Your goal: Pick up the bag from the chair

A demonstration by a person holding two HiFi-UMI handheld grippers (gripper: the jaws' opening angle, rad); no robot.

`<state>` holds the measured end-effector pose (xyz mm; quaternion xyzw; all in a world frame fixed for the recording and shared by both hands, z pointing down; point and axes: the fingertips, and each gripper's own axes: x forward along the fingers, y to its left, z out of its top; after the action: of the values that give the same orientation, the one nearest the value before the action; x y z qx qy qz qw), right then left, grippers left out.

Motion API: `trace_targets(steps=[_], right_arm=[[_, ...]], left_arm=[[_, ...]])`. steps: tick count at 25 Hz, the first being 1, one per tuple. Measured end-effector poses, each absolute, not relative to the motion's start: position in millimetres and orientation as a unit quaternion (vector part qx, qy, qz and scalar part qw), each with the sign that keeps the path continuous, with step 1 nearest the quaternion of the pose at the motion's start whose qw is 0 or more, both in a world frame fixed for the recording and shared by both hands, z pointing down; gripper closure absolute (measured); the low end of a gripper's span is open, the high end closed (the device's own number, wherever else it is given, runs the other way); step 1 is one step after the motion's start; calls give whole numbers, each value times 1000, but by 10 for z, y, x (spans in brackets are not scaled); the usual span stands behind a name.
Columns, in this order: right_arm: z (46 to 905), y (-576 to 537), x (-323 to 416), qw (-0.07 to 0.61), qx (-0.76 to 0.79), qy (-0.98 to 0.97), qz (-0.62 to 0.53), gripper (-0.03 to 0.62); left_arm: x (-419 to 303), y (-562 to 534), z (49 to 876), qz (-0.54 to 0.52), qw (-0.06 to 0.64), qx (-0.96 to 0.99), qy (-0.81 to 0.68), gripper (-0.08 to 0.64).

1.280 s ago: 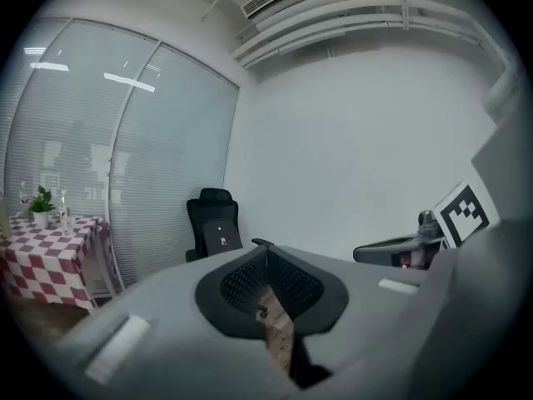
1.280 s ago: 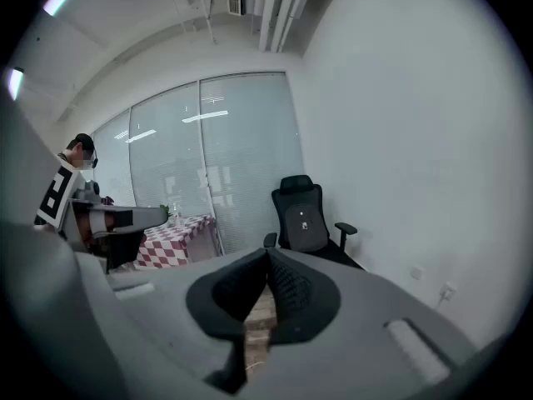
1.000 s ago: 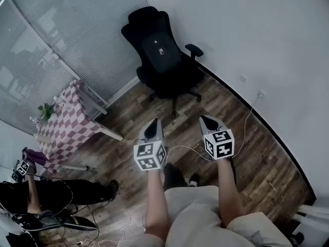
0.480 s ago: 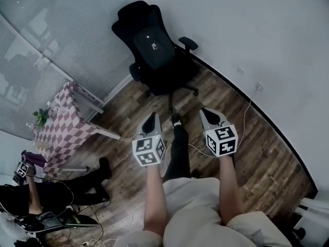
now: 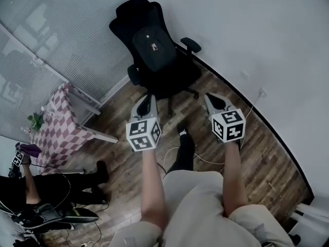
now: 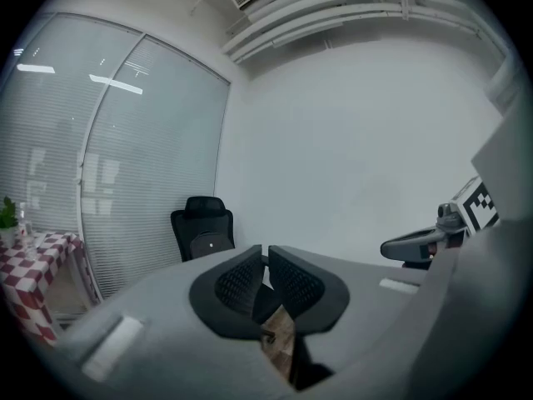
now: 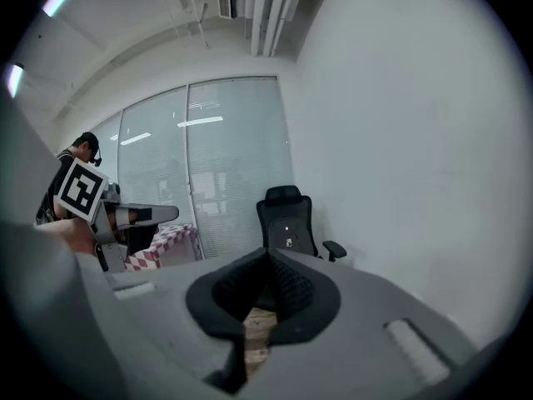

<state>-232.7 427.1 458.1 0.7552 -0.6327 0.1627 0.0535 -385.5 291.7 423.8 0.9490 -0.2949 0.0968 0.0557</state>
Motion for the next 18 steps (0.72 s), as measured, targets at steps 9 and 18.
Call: trace_targets(steps=[9,18], right_arm=[[4695,3095,-1472,76,754,-623,195,591],[4422,1506,-747,71,728,-658,180,591]], left_arm=[[-3084,1621,4363,77,106,940,-315,543],[-2692,34,4695,46,191,919,-342,552]])
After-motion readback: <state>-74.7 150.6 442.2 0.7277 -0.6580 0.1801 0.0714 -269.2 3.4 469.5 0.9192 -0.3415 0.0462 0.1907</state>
